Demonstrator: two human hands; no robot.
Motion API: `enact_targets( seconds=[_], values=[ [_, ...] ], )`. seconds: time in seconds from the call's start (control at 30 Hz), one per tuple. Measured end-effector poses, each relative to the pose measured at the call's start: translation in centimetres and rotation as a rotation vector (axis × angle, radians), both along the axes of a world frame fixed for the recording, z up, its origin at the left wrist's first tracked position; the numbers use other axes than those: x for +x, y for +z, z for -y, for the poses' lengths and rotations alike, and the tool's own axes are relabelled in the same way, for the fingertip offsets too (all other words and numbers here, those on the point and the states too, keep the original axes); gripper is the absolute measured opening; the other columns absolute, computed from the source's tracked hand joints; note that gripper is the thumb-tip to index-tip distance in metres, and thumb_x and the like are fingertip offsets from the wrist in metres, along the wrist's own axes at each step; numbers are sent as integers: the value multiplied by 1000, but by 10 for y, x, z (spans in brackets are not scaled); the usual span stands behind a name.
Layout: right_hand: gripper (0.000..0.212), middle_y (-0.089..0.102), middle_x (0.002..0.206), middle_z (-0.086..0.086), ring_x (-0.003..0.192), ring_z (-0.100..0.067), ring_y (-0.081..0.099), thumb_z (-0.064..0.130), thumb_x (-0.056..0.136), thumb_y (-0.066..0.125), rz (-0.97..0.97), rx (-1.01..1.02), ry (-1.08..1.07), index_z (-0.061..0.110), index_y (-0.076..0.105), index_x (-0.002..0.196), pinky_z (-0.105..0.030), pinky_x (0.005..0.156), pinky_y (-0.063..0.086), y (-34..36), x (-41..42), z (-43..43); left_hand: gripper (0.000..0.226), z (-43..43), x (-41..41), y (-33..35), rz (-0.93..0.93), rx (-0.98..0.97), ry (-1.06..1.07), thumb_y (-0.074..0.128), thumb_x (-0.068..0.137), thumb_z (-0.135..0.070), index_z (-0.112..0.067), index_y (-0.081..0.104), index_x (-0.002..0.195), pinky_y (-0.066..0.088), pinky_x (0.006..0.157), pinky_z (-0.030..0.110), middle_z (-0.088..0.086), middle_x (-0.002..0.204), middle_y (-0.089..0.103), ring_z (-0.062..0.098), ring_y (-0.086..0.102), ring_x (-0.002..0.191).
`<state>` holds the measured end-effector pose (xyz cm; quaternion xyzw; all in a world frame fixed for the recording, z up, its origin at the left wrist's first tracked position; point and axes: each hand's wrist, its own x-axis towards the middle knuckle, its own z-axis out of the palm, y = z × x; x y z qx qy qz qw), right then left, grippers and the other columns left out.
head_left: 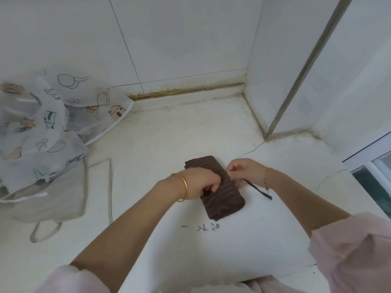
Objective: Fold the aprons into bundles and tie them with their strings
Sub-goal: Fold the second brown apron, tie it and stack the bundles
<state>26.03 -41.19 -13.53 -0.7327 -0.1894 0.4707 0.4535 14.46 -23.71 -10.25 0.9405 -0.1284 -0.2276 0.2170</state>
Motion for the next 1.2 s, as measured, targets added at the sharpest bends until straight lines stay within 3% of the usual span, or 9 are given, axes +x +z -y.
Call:
enact_targets(
  seconds=[0.13, 0.23, 0.33, 0.47, 0.57, 0.7, 0.87, 1.07, 1.2],
  values=[
    [10, 58, 71, -2, 47, -9, 39, 18, 90, 57, 182, -272, 73, 11, 55, 83, -18, 41, 30, -3, -11, -5, 27, 21, -6, -18, -164, 66, 24, 46, 82, 1, -10, 57, 104, 43, 77, 34, 14, 103, 60, 26, 56, 88],
    [27, 53, 81, 4, 75, -13, 52, 29, 81, 71, 296, -283, 36, 14, 53, 95, -21, 60, 42, -6, -19, -10, 21, 27, 3, -9, -154, 185, 36, 51, 86, -3, -9, 54, 106, 43, 75, 34, 12, 106, 60, 28, 57, 93],
    [37, 54, 95, -4, 95, -25, 57, 25, 77, 74, 380, -304, 34, 16, 48, 103, -37, 85, 50, -13, -26, -11, 20, 24, 12, 7, -238, 455, 85, 56, 91, -18, -8, 58, 108, 42, 74, 30, 9, 107, 61, 26, 58, 101],
    [42, 51, 85, -1, 81, -21, 55, 25, 83, 68, 551, -305, 110, 21, 42, 115, -35, 75, 49, -13, -34, -15, 30, 6, 14, 24, -433, 584, 108, 55, 91, -35, -18, 62, 67, 50, 86, 32, 0, 85, 63, 21, 64, 90],
    [44, 53, 106, -2, 95, -21, 56, 23, 85, 63, 669, -276, 146, 26, 43, 124, -32, 79, 46, -16, -40, -18, 32, -1, 17, 37, -401, 258, 227, 52, 92, -37, -20, 62, 66, 48, 75, 29, -1, 77, 59, 17, 57, 76],
    [43, 54, 113, -6, 100, -24, 55, 24, 87, 60, 735, -285, 173, 26, 46, 127, -34, 81, 45, -22, -43, -22, 28, 6, 16, 14, -331, -409, 626, 55, 94, -25, -15, 64, 70, 52, 79, 24, 1, 81, 66, 13, 59, 79],
    [46, 53, 118, -9, 102, -25, 54, 19, 87, 62, 607, -240, 152, 24, 49, 130, -37, 92, 45, -28, -43, -24, 32, 7, 8, -43, -327, -1107, 1138, 48, 98, -15, -4, 64, 73, 51, 89, 31, 12, 78, 66, 21, 61, 79],
    [53, 50, 108, -5, 95, -17, 48, 9, 87, 61, 448, -193, 98, 18, 40, 136, -32, 90, 44, -25, -44, -21, 25, 3, 16, -47, -424, -1232, 1140, 45, 99, -12, 1, 64, 89, 54, 78, 23, 12, 81, 66, 17, 63, 76],
    [60, 44, 83, 3, 86, -15, 48, 8, 86, 64, 404, -189, 24, 15, 32, 136, -26, 79, 41, -24, -46, -17, 23, 2, 16, -42, -484, -1227, 1095, 42, 93, 1, 0, 62, 104, 48, 95, 28, 12, 93, 64, 18, 62, 88]
  ],
)
